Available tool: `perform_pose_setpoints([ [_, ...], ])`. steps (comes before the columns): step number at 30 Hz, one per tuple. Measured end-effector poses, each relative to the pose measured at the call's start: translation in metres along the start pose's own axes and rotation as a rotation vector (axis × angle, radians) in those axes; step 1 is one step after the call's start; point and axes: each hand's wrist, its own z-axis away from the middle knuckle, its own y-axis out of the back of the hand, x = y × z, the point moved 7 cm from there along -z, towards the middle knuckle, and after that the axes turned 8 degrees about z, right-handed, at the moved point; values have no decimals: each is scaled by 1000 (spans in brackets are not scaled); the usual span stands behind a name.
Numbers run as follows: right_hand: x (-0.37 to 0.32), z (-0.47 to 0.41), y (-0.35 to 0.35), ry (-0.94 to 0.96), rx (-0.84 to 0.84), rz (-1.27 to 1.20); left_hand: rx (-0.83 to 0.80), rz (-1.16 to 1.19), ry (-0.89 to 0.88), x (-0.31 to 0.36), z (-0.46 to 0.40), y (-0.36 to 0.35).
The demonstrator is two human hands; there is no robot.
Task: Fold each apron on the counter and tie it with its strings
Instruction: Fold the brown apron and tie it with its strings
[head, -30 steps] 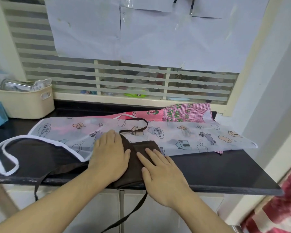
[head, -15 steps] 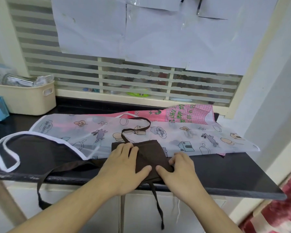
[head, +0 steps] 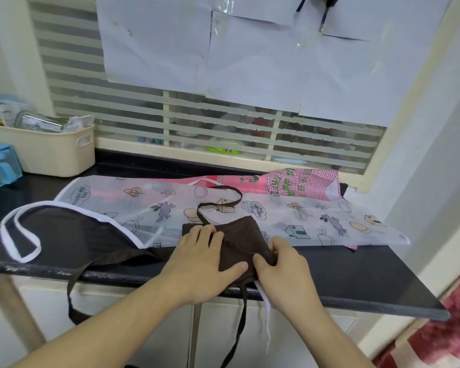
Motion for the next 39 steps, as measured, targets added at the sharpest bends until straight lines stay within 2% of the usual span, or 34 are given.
perform_pose_setpoints([
  [4, 3, -2, 0, -10, -2, -29, 5, 96, 0, -10, -6, -1],
  [8, 11, -5, -1, -18, -21, -67, 38, 67, -25, -8, -3, -1],
  [13, 14, -7, -1, -10, -39, -264, 72, 59, -56, -6, -1, 0],
  [16, 2, -8, 3, 137, -160, -322, 89, 139, -61, -10, -3, 0],
  [18, 2, -7, 6, 170, -294, -472, 93, 195, -44, -14, -3, 1],
  [20, 10, -8, 7, 193, -331, -390, 85, 239, -31, -16, -3, 2],
  [22, 17, -13, 7, 245, -238, -215, 66, 262, -40, -15, -2, 4],
  [26, 7, -23, 3, 404, -117, -105, 22, 334, -59, -16, 0, 7],
  [29, -2, -26, -7, 536, -182, -2, -7, 428, -70, -15, 5, 12],
  [30, -1, -29, -11, 518, -201, -20, -16, 475, -65, -16, 7, 16],
  [33, 13, -36, -15, 309, -260, -137, -65, 556, -95, -20, 18, 25],
  [36, 22, -47, -21, 203, -303, -210, -92, 413, -182, -25, 31, 29],
  [39, 24, -58, -24, 130, -283, -280, -50, 348, -119, -31, 32, 33],
])
